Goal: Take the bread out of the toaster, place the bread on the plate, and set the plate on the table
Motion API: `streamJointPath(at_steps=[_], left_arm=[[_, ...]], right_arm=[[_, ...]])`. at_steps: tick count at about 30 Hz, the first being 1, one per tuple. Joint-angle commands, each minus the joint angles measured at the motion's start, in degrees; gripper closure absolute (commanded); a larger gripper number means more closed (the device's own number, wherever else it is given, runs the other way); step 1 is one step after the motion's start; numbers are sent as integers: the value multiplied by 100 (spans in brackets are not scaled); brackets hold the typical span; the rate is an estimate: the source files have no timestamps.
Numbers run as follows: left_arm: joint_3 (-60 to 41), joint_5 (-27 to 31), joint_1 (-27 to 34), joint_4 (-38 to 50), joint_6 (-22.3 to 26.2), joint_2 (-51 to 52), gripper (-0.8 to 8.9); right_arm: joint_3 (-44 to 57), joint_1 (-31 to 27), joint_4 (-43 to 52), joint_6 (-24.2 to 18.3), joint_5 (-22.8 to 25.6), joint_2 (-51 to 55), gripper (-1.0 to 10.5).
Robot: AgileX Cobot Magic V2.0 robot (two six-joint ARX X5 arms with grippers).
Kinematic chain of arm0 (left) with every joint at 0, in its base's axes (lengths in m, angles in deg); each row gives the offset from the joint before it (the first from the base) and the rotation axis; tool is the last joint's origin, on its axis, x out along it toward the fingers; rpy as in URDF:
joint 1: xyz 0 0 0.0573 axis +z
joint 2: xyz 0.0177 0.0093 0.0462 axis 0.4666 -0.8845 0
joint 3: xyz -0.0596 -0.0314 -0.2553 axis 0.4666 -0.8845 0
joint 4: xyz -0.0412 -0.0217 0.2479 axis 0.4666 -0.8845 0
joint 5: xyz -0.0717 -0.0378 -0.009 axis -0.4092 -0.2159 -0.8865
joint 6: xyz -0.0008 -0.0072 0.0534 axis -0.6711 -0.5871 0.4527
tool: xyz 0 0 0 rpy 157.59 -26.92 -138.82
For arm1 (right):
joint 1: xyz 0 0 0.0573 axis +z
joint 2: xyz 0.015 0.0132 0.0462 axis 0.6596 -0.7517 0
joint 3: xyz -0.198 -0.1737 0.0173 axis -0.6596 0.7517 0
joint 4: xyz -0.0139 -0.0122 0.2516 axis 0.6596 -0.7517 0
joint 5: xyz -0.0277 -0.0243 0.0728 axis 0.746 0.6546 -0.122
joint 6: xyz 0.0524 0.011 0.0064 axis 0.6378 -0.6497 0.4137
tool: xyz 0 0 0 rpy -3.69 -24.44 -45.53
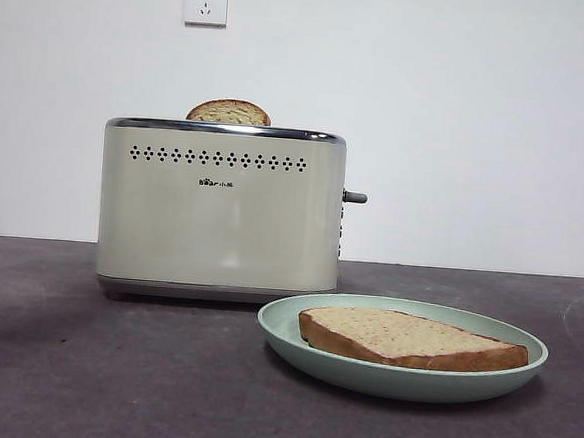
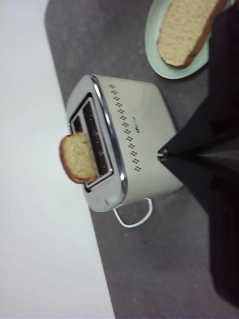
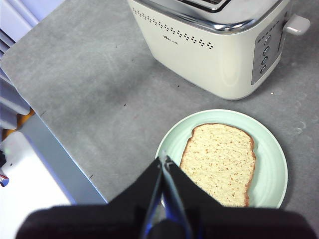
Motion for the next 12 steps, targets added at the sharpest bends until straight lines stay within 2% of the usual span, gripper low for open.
streamJointPath(at_steps=[1, 12], left_arm=[[-33, 22, -11, -76, -35, 11, 817], [-33, 7, 70, -144, -61, 13, 817]], right_arm=[[28, 4, 15, 39, -15, 7, 946], [28, 4, 13, 39, -15, 7, 946]])
